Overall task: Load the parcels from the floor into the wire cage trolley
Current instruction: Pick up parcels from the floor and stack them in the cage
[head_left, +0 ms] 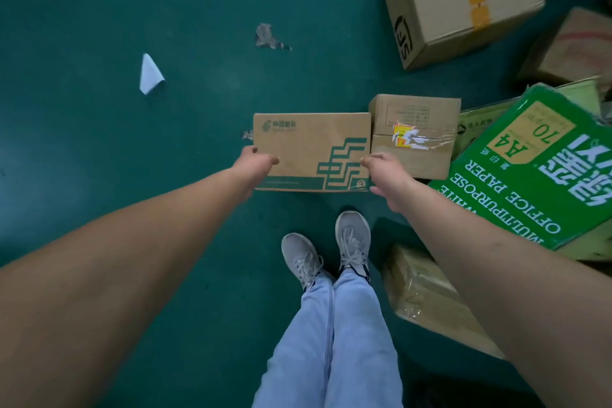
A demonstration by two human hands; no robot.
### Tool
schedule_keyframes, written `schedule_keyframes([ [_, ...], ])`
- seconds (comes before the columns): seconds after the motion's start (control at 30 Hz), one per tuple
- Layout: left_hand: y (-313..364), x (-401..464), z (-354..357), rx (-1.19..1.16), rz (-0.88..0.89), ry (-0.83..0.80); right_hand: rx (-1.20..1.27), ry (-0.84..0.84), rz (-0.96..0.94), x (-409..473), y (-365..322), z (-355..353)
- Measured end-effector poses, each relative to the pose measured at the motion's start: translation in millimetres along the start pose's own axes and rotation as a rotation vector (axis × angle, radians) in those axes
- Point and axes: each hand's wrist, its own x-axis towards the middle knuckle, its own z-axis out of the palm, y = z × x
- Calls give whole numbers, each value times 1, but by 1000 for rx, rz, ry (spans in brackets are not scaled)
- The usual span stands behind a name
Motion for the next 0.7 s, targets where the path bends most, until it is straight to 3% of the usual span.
schedule_keyframes([
  [0.2,-23,80,23,-24,-29,101,-38,109,-59,74,20,26],
  [0.47,-37,139,30,-128,-91,-19,26,261,-6,116,28,56],
  [0.7,-30,102,6,-214,-80,17,74,302,-81,86,21,58],
])
